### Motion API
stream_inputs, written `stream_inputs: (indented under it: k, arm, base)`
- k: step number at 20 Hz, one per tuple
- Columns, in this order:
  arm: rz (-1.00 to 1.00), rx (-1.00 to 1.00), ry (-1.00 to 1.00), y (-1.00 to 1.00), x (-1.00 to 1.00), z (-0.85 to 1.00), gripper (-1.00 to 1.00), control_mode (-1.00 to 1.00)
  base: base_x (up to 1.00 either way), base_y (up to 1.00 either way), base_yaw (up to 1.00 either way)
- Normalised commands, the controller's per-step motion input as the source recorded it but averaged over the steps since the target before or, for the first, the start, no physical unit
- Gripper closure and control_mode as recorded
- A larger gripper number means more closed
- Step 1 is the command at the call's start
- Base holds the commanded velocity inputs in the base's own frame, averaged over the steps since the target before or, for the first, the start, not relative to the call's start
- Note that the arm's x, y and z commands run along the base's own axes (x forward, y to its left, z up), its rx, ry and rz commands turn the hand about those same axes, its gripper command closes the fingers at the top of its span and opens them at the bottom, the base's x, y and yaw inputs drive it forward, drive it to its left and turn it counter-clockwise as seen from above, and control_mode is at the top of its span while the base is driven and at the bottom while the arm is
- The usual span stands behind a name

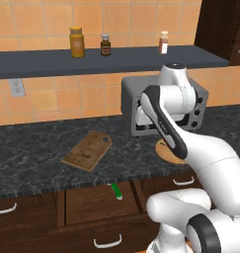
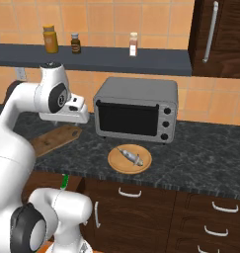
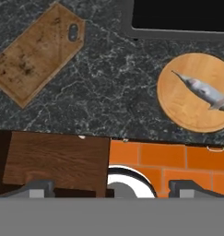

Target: Pick up the knife from the drawer and place it on the cutting board. Then place the meat from the plate to the cutting board.

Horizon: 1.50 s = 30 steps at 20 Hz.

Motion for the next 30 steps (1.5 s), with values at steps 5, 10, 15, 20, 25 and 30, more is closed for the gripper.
stream_inputs:
  k: [5,10,15,20,25,30]
  arm:
    - [0.02,0.00,0.00,0.41,-0.07,-0.12,-1.00,-1.00]
    - [0.00,0.00,0.01,0.11,-0.05,-0.02,-1.00,-1.00]
    - [0.00,0.00,0.00,0.00,0.00,0.00,-1.00,-1.00]
    - [0.00,0.00,0.00,0.00,0.00,0.00,-1.00,1.00]
    - [0.00,0.00,0.00,0.00,0.00,0.00,-1.00,1.00]
    - [0.00,0.00,0.00,0.00,0.00,0.00,-1.00,1.00]
  base:
    - [0.00,0.00,0.00]
    - [0.00,0.00,0.00]
    - [0.00,0.00,0.00]
    - [-0.05,-0.06,-0.02]
    - [-0.02,-0.58,-0.09]
    - [0.00,-0.61,-0.07]
